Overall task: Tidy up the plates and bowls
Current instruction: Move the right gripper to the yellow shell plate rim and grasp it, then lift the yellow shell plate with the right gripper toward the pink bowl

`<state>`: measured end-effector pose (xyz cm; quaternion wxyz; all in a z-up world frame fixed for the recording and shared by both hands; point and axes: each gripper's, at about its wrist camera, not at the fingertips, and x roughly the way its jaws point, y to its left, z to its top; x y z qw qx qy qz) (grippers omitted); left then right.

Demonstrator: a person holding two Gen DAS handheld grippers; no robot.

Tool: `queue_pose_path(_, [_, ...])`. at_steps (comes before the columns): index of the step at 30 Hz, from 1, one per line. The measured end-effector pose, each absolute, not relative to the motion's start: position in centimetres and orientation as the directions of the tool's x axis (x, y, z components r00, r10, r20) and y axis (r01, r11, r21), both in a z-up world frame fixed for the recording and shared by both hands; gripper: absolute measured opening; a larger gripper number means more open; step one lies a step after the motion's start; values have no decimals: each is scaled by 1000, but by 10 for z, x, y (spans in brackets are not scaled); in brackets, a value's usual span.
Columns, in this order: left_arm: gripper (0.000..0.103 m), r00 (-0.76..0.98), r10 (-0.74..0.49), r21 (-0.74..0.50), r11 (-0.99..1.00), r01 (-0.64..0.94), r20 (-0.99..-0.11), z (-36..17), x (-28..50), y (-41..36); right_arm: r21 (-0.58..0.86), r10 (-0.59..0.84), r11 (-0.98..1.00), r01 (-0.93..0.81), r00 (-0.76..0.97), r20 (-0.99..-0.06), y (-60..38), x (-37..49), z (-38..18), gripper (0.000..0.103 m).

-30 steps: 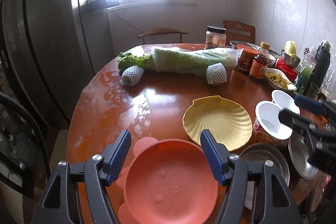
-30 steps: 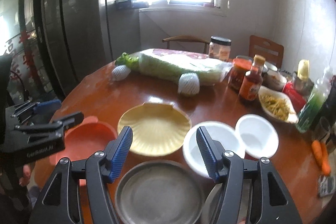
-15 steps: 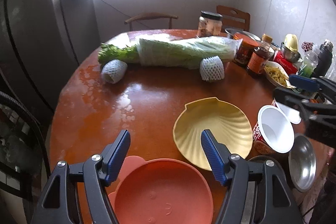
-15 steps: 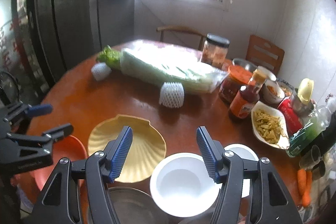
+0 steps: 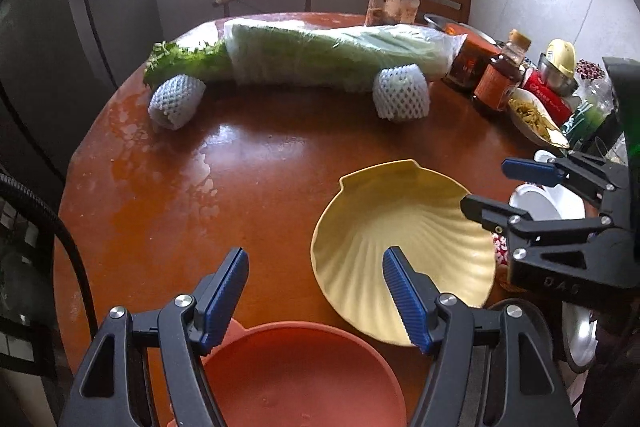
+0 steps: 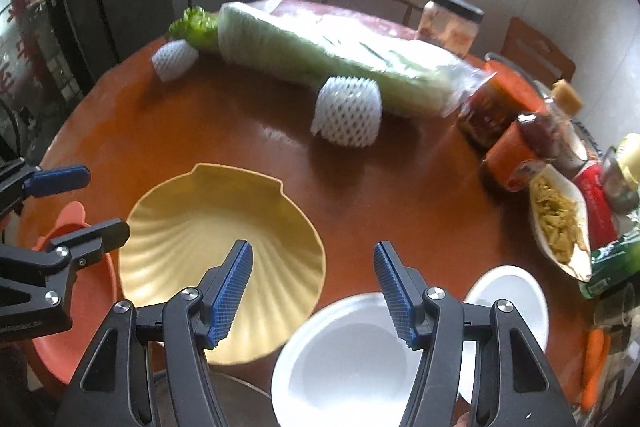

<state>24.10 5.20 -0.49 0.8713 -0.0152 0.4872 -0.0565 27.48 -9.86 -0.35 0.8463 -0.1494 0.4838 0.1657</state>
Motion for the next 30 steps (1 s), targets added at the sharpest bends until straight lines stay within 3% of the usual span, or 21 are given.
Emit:
queue_pose_path(5, [69,499,-120,-92,993,80,-858,-14,249,53,-92,127,892,-442,440,-889,-93,286,-20,60])
queue_pose_path(9, [60,488,-115,-86,993,82,-865,-18,253,51,-132,91,875,-466,425,-901,-85,292,-31,53])
queue_pose_path(15, [51,471,-124,-82,991,108,-873,-23,256,44,-172,53,860,-481,418,-907,-82,298,-38,30])
queue_pose_path(20, [42,458,-124,-73,989,127,-880,-27,256,40,-159,58,859,-487,400,-914,-82,300,-42,21])
queue_pose_path(23, [35,443,-125,-73,989,132,-888,-31,257,38,-164,54,859,-486,404,-913,-79,300,-42,21])
queue_pose_path(30, [31,478,-105,-56,992,114,-872,-24,254,41,-159,70,866,-474,430,-900,-76,297,-33,19])
